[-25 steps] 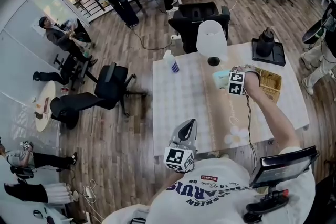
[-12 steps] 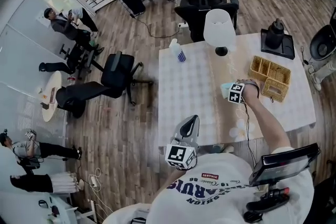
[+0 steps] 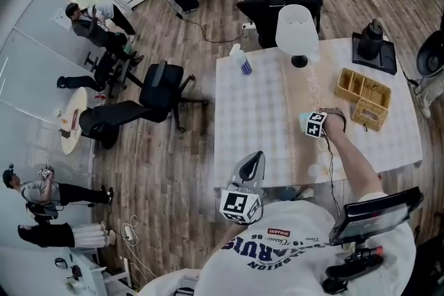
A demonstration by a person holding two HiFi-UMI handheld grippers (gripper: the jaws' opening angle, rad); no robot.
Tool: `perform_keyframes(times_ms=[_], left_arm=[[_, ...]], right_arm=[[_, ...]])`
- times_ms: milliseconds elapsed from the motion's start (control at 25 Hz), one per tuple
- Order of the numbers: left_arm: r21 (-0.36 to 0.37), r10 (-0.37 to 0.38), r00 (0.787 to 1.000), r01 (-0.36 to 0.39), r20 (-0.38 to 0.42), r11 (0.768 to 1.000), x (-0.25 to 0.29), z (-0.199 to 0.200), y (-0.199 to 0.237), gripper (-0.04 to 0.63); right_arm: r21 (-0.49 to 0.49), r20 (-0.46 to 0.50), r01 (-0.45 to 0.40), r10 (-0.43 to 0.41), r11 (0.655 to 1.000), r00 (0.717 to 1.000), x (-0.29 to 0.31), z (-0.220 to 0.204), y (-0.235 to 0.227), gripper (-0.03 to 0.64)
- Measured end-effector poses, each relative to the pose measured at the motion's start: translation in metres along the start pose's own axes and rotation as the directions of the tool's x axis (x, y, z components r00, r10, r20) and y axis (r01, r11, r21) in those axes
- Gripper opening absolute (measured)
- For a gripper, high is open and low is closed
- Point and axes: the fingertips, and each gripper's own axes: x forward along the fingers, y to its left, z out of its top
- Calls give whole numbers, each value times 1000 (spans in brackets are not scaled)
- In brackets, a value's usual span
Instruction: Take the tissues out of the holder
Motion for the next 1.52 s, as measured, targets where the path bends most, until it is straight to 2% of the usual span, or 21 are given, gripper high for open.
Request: perform_keyframes(times_ms=[440,480,560,680,800,880,1000,1120,1240,1400,1440,1520], left_arm=[[7,-33,999,33,4,999,7,0,-10,3],[6,-35,999,35,3,999,7,-1,-11,3],[5,-40,999,40,3,999,7,-2,-13,3],[7,-48,999,48,6,999,10,-1,-14,3],[5,-64,998,63,6,998,18,-4,-11,3],[8,-79,997,79,6,997,25,-6,-11,3],[24,-119,993,119,18,993,38,-6,-17,3],[40,-153,988,152,27,988,50,-2,-25,3],[56,-192,981,189,41,980,65,12,-30,3],[81,-232,970,227,68,971,76,31,-33,3],[86,-243,967,237,76,968,78,37,-35,3],[98,-266,959,257,94,961,87,46,-39,3]], right_arm=[[-6,27,35,-35,999,999,0,3,-2,12],[-7,38,42,-41,999,998,-2,3,-1,34],[-13,63,48,-47,999,997,-7,5,-2,121],[-28,138,67,-62,997,989,-24,14,-8,144],[2,264,84,-82,996,961,-57,33,-23,143],[61,354,103,-118,993,928,-88,48,-40,143],[173,489,106,-179,979,854,-143,62,-64,108],[271,607,95,-247,958,755,-209,69,-78,83],[368,685,74,-324,927,653,-276,62,-89,71],[478,763,-28,-399,878,508,-354,48,-81,44],[498,772,-50,-416,866,481,-370,42,-76,37],[534,775,-81,-449,842,445,-391,27,-65,26]])
